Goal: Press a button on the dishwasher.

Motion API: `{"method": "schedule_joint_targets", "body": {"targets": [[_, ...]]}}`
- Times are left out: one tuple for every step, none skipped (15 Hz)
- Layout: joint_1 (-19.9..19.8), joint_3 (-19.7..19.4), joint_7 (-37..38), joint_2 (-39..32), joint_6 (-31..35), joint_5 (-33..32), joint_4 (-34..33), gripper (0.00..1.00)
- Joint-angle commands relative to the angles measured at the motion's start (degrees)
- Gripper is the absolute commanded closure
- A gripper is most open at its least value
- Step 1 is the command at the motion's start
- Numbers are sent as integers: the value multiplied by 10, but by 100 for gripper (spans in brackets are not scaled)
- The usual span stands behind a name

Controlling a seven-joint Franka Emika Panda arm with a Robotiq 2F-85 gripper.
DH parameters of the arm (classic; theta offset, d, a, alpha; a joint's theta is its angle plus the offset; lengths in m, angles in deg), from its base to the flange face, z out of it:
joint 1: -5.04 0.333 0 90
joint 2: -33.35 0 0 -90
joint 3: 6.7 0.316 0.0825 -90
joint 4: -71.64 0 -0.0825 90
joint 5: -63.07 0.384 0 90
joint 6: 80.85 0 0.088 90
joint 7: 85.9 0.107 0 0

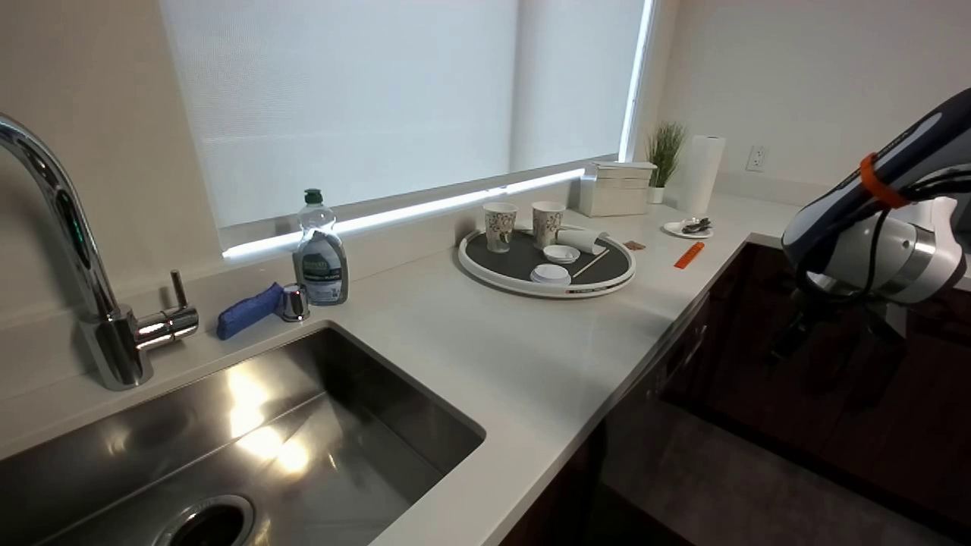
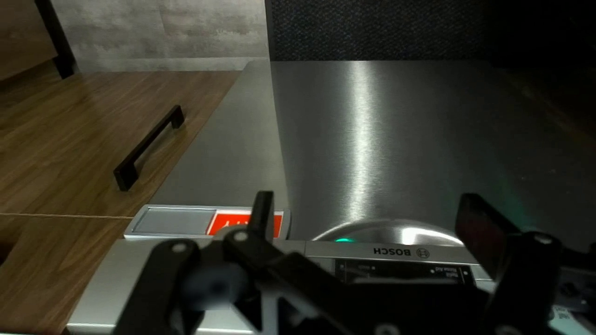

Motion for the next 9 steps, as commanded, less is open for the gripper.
{"method": "schedule_joint_targets", "body": {"targets": [[14,-8,27,30,32,-8,39,0],[13,-6,29,35,34,-4,43,0],[12,-4,31,39,32,0,45,0],[10,-2,34,44,27,6,45,0],[8,0,39,49,20,12,45,0],[7,1,44,51,18,15,44,0],[4,0,30,31,18,5,27,0],[4,0,34,34,18,6,28,0],[4,0,36,36,18,6,28,0]]}}
